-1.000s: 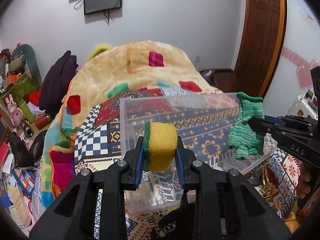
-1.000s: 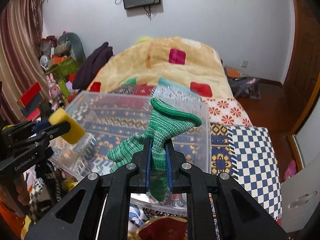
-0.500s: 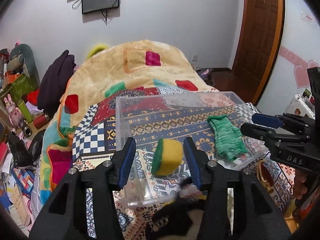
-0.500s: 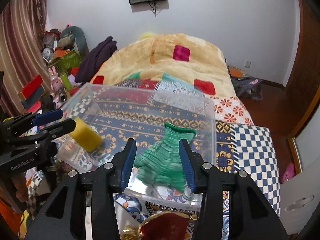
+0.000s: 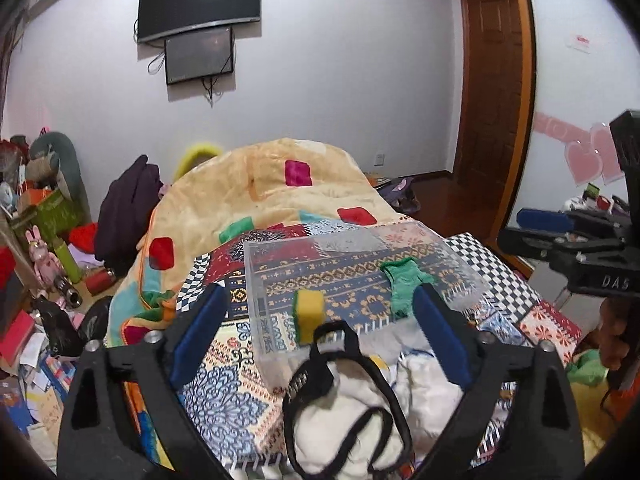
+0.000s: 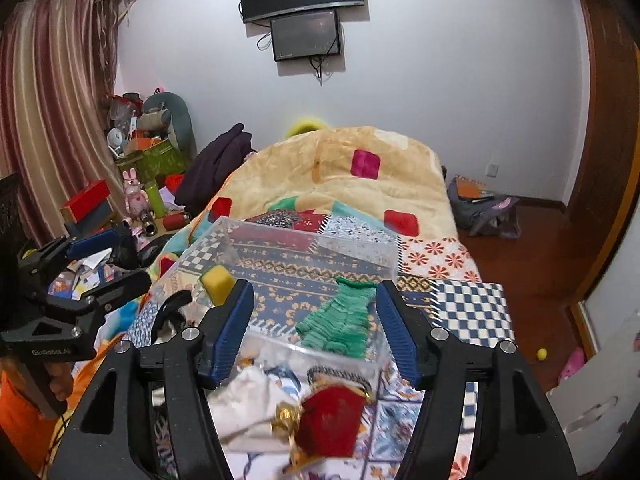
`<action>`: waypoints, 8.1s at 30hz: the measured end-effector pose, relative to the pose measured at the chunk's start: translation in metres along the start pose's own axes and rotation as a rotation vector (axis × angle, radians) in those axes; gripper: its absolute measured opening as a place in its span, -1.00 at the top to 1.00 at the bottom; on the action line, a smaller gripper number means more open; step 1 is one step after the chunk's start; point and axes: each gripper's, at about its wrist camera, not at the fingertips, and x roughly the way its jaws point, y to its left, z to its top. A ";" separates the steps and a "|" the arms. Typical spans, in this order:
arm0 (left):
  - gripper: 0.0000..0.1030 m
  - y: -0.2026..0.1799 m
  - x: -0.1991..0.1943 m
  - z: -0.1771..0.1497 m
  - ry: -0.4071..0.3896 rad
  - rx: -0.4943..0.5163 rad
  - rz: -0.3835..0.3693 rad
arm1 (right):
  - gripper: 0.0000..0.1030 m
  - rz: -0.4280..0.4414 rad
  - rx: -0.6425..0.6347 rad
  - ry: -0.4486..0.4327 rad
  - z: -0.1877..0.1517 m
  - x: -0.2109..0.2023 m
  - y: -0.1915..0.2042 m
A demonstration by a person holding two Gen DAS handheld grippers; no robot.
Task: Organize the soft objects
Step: 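Grasp the white strapped bag with the left tool while the right tool grasps the red pouch, then lift the bag and red pouch into the clear box and open both tools, then grasp the floral cloth with the left tool while the right tool grasps the hair tie, then lower the floral cloth and hair tie into the box and open both tools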
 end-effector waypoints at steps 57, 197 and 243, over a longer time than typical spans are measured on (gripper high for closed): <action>0.56 0.025 0.023 -0.104 0.222 -0.218 -0.132 | 0.85 0.035 0.088 0.263 -0.097 0.045 -0.024; -0.22 0.031 0.065 -0.085 0.292 -0.153 -0.162 | 0.32 -0.005 0.024 0.364 -0.079 0.103 -0.036; 0.59 0.022 0.026 0.017 -0.052 -0.140 -0.117 | 0.86 0.044 0.018 0.004 0.002 0.044 -0.010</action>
